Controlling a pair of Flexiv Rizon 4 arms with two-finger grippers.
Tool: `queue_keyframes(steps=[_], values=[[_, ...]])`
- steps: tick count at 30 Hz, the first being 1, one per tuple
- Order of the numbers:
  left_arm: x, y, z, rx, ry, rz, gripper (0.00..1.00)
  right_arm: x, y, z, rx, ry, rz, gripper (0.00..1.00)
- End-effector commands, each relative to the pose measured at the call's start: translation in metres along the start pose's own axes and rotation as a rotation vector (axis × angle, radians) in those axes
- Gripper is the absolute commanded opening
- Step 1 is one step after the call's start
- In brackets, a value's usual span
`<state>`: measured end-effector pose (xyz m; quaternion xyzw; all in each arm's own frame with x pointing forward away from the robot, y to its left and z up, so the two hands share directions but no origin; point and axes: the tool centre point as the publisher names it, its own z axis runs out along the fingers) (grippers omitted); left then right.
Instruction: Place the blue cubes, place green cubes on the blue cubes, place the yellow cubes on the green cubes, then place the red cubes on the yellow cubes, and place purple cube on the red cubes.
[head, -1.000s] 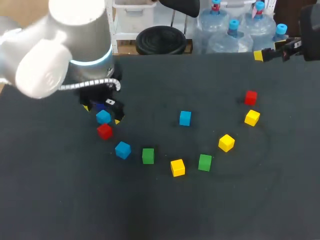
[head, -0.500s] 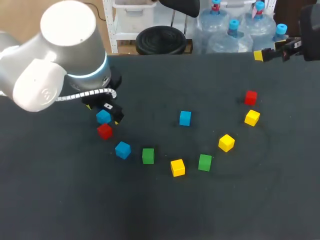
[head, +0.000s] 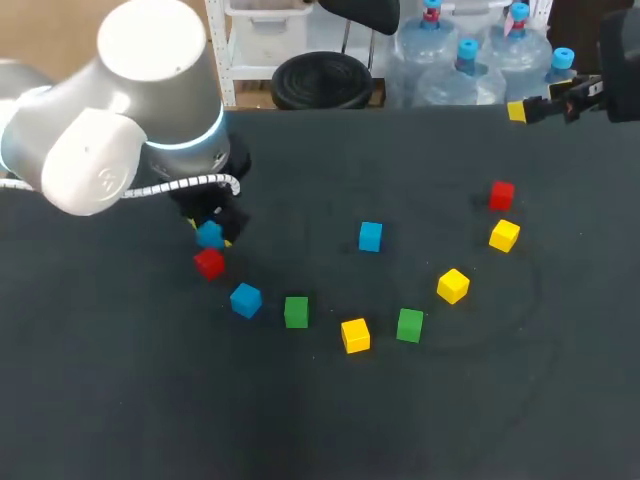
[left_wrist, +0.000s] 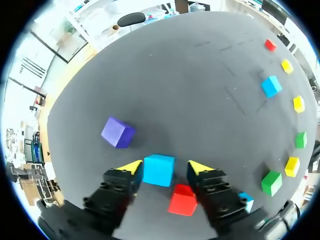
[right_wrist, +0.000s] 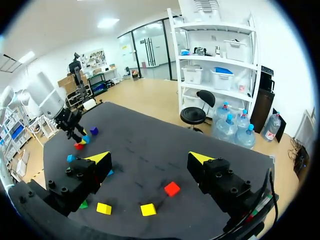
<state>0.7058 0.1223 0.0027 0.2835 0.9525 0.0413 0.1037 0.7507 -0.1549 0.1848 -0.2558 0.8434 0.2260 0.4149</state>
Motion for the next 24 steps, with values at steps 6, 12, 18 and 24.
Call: queue_keyframes(steps=[6, 12, 18, 24], values=[[0.0, 0.0, 0.002, 0.029, 0.014, 0.043, 0.0, 0.0, 0.0, 0.001, 0.0, -0.001, 0.0, 1.0], [-0.004, -0.002, -0.005, 0.032, -0.001, 0.109, 0.0, 0.0, 0.0, 0.001, 0.0, -0.001, 0.0, 1.0], [-0.022, -0.012, -0.026, 0.057, -0.051, 0.277, 0.0, 0.0, 0.0, 0.001, 0.0, -0.001, 0.0, 1.0], [-0.043, -0.042, -0.063, 0.075, -0.232, 0.634, 0.0, 0.0, 0.0, 0.001, 0.0, -0.001, 0.0, 1.0]])
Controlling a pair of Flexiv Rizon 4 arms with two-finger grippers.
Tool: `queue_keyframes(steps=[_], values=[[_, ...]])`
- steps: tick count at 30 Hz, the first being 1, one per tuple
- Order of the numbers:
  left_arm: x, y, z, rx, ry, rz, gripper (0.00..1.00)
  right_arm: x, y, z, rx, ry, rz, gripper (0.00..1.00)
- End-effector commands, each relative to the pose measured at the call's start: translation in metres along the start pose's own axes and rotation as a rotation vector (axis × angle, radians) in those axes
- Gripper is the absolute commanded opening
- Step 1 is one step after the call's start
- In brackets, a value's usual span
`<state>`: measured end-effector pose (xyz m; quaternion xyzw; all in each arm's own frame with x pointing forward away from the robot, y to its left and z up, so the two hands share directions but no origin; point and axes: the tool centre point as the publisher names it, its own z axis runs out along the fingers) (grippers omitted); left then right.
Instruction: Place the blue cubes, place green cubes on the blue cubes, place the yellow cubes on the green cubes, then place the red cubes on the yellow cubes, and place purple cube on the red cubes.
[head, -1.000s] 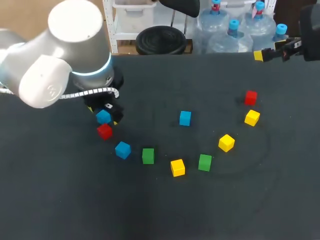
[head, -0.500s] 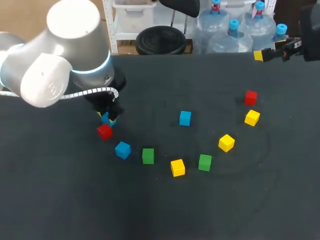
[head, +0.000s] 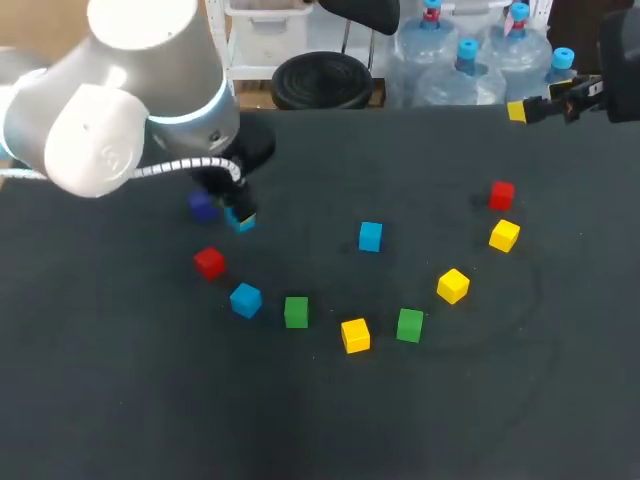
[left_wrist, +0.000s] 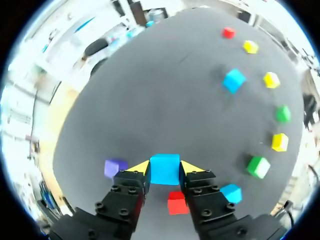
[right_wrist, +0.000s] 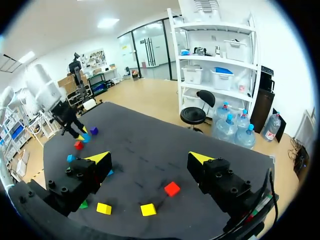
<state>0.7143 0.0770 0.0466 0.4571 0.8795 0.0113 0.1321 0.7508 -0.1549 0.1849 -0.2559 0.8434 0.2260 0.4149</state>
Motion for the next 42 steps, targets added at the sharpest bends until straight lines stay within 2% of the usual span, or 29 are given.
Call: queue_keyframes(steps=[1, 3, 7, 15, 18, 22, 24, 27, 32, 35, 37, 39, 42], values=[[-0.014, -0.02, -0.023, -0.016, -0.141, 0.361, 0.0, 0.0, 0.0, 0.001, 0.0, -0.001, 0.0, 1.0], [-0.018, -0.028, -0.025, 0.001, -0.143, 0.446, 0.0, 0.0, 0.0, 0.001, 0.0, -0.001, 0.0, 1.0], [-0.026, -0.037, -0.026, 0.009, -0.17, 0.549, 0.0, 0.0, 0.0, 0.001, 0.0, -0.001, 0.0, 1.0], [-0.046, -0.052, -0.023, 0.053, -0.186, 0.621, 0.0, 0.0, 0.0, 0.001, 0.0, -0.001, 0.0, 1.0], [-0.053, -0.065, -0.017, 0.078, -0.155, 0.693, 0.0, 0.0, 0.0, 0.001, 0.0, -0.001, 0.0, 1.0], [-0.064, -0.077, -0.012, 0.125, -0.087, 0.74, 0.0, 0.0, 0.0, 0.001, 0.0, -0.001, 0.0, 1.0], [-0.069, -0.08, -0.007, 0.168, -0.05, 0.733, 0.0, 0.0, 0.0, 0.001, 0.0, -0.001, 0.0, 1.0], [-0.077, -0.081, -0.001, 0.192, -0.036, 0.714, 0.0, 0.0, 0.0, 0.001, 0.0, -0.001, 0.0, 1.0], [-0.086, -0.078, 0.009, 0.167, 0.028, 0.671, 0.0, 0.0, 0.0, 0.001, 0.0, -0.001, 0.0, 1.0], [-0.088, -0.077, 0.015, 0.206, 0.02, 0.591, 0.0, 0.0, 0.0, 0.001, 0.0, -0.001, 0.0, 1.0], [-0.089, -0.077, 0.023, 0.266, -0.004, 0.529, 0.0, 0.0, 0.0, 0.001, 0.0, -0.001, 0.0, 1.0], [-0.089, -0.077, 0.031, 0.225, 0.02, 0.526, 0.0, 0.0, 0.0, 0.001, 0.0, -0.001, 0.0, 1.0], [-0.091, -0.078, 0.033, 0.239, 0.011, 0.505, 0.0, 0.0, 0.0, 0.001, 0.0, -0.001, 0.0, 1.0]])
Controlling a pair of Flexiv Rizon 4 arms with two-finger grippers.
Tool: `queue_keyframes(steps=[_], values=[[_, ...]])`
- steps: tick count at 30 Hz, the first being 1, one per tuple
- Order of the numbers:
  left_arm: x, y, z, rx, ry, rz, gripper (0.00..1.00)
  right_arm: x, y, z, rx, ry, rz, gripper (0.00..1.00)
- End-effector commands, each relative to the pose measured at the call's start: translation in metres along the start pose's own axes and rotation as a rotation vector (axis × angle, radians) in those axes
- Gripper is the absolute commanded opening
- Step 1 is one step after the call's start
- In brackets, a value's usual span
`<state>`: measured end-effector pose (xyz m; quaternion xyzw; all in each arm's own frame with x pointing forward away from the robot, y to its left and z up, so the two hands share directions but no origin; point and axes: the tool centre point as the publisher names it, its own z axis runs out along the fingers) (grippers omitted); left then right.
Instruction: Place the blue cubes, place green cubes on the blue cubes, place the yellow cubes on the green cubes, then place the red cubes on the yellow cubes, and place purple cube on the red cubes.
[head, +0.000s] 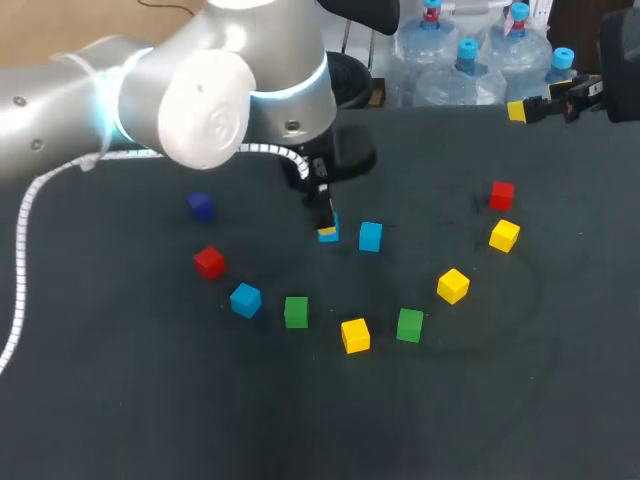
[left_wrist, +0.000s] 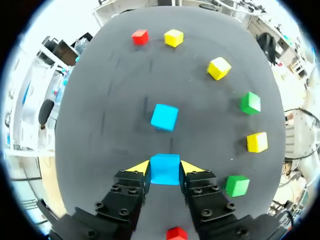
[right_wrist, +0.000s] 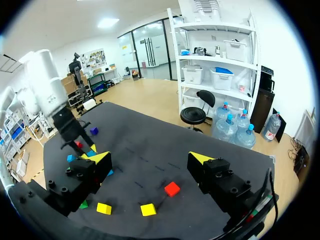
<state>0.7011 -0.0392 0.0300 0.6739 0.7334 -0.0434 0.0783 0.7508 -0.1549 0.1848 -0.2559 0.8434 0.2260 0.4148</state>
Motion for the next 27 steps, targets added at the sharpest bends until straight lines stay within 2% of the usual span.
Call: queue_keyframes(steps=[1, 4, 12, 15, 20, 27], values=[[-0.007, 0.008, 0.008, 0.036, -0.002, -0.004, 0.0, 0.0, 0.0, 0.001, 0.0, -0.001, 0.0, 1.0], [-0.009, 0.009, 0.009, 0.037, -0.036, 0.004, 0.0, 0.0, 0.0, 0.001, 0.0, -0.001, 0.0, 1.0], [-0.012, 0.006, 0.015, 0.019, -0.009, 0.054, 0.0, 0.0, 0.0, 0.001, 0.0, -0.001, 0.0, 1.0], [-0.013, 0.005, 0.017, 0.042, -0.026, 0.029, 0.0, 0.0, 0.0, 0.001, 0.0, -0.001, 0.0, 1.0], [-0.013, 0.003, 0.027, 0.04, -0.011, 0.023, 0.0, 0.0, 0.0, 0.001, 0.0, -0.001, 0.0, 1.0], [-0.011, 0.011, 0.031, 0.044, -0.01, -0.011, 0.0, 0.0, 0.0, 0.001, 0.0, -0.001, 0.0, 1.0]])
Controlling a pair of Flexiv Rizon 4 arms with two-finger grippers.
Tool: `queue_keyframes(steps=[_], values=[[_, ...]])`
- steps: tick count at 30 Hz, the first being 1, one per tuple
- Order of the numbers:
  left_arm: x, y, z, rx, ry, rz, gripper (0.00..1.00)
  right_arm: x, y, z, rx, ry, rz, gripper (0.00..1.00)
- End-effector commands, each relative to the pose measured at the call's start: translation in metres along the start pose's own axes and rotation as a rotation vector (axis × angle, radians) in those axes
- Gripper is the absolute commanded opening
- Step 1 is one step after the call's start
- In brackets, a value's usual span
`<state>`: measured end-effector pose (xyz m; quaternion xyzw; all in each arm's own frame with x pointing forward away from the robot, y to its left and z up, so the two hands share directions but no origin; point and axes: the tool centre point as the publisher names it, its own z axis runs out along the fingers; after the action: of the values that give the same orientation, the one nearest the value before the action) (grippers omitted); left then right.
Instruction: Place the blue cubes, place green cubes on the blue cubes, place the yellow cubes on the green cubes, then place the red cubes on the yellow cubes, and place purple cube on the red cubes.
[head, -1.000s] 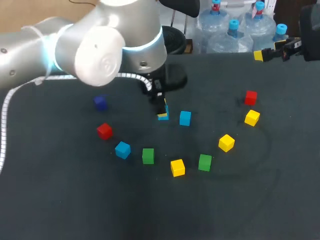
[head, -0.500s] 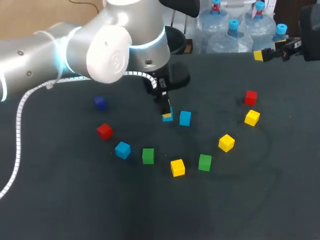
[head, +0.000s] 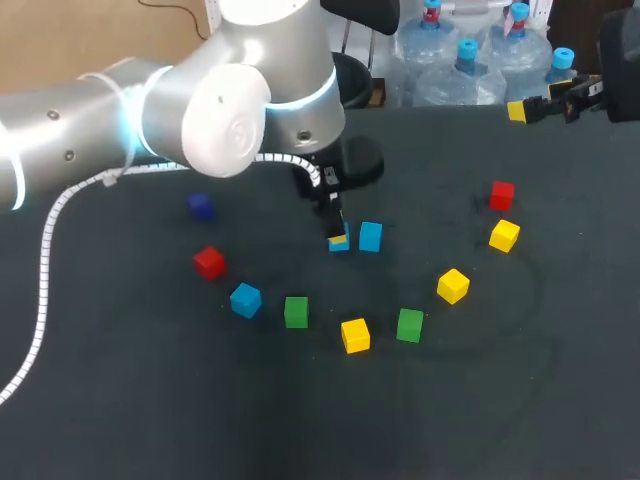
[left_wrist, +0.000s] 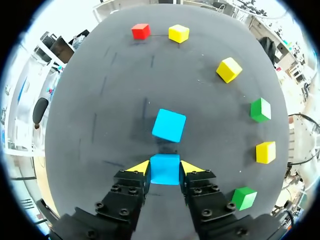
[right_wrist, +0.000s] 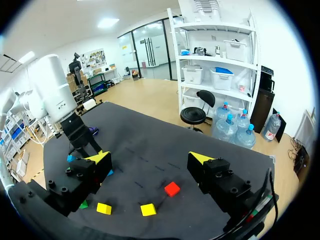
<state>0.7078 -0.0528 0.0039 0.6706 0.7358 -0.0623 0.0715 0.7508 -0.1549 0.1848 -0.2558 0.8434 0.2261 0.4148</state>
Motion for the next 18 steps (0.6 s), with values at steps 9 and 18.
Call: queue_keyframes(steps=[9, 18], values=[[-0.0018, 0.009, 0.0044, -0.005, 0.016, 0.015, 0.0, 0.0002, 0.0, 0.0006, 0.0, -0.001, 0.0, 1.0], [-0.0055, 0.0054, 0.0048, 0.008, 0.011, 0.02, 0.0, 0.0002, 0.0, 0.0006, 0.0, -0.001, 0.0, 1.0]])
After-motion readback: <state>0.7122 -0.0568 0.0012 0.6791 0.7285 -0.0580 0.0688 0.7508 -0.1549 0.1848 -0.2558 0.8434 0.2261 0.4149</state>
